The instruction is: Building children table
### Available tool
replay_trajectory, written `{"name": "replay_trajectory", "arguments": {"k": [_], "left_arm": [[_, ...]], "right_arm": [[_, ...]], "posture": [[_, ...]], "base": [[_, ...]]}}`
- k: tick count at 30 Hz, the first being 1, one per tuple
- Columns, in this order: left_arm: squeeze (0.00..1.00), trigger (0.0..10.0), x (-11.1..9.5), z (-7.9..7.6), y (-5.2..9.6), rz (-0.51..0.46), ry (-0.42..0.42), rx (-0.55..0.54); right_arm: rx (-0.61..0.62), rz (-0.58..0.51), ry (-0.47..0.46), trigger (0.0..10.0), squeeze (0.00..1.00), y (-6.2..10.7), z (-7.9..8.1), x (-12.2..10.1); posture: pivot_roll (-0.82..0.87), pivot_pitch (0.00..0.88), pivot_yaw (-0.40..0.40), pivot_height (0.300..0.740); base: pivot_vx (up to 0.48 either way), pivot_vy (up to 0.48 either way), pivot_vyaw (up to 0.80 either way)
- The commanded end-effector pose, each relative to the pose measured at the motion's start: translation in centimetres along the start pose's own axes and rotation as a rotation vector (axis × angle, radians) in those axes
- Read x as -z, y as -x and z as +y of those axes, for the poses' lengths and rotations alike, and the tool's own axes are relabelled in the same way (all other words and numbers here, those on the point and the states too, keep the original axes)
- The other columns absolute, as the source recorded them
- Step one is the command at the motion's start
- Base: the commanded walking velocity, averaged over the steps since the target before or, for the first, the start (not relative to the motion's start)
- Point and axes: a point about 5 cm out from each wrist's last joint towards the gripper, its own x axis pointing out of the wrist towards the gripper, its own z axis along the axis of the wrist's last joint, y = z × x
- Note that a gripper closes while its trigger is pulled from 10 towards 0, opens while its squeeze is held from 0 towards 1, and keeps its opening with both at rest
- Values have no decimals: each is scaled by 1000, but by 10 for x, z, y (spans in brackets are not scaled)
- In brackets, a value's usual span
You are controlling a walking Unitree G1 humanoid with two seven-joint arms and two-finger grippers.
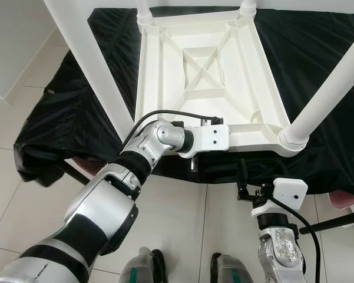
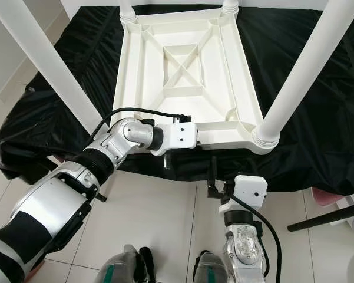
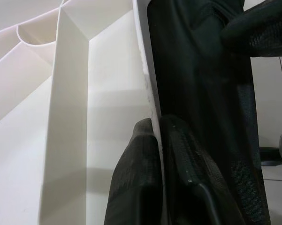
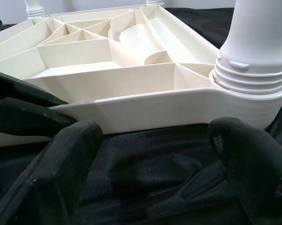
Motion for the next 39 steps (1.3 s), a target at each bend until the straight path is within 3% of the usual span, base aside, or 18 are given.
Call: {"name": "replay_trajectory", "arguments": {"k": [1, 13, 17, 22, 39], "left_arm": [[0, 10000, 33, -69, -8, 130, 108, 605], [0, 10000, 16, -50, -10, 36, 155, 520], [0, 10000, -6, -29, -11, -97, 153, 409], [0, 10000, -12, -23, -9, -127, 143, 386], [0, 10000, -16, -23, -10, -141, 116, 385]], "right_arm": [[0, 23, -14, 10000, 0, 1, 1, 4], [-4, 18, -16, 10000, 0, -2, 1, 4], [5, 0, -16, 10000, 0, -8, -1, 2], [10, -11, -13, 10000, 0, -12, -3, 1], [16, -14, -12, 10000, 0, -14, -5, 2]], "posture": [[-130, 175, 143, 740], [-121, 178, 137, 740], [-113, 167, 130, 740], [-106, 164, 128, 740], [-107, 167, 131, 740]], "base": [[0, 0, 0], [0, 0, 0], [0, 0, 0], [0, 0, 0], [0, 0, 0]]}}
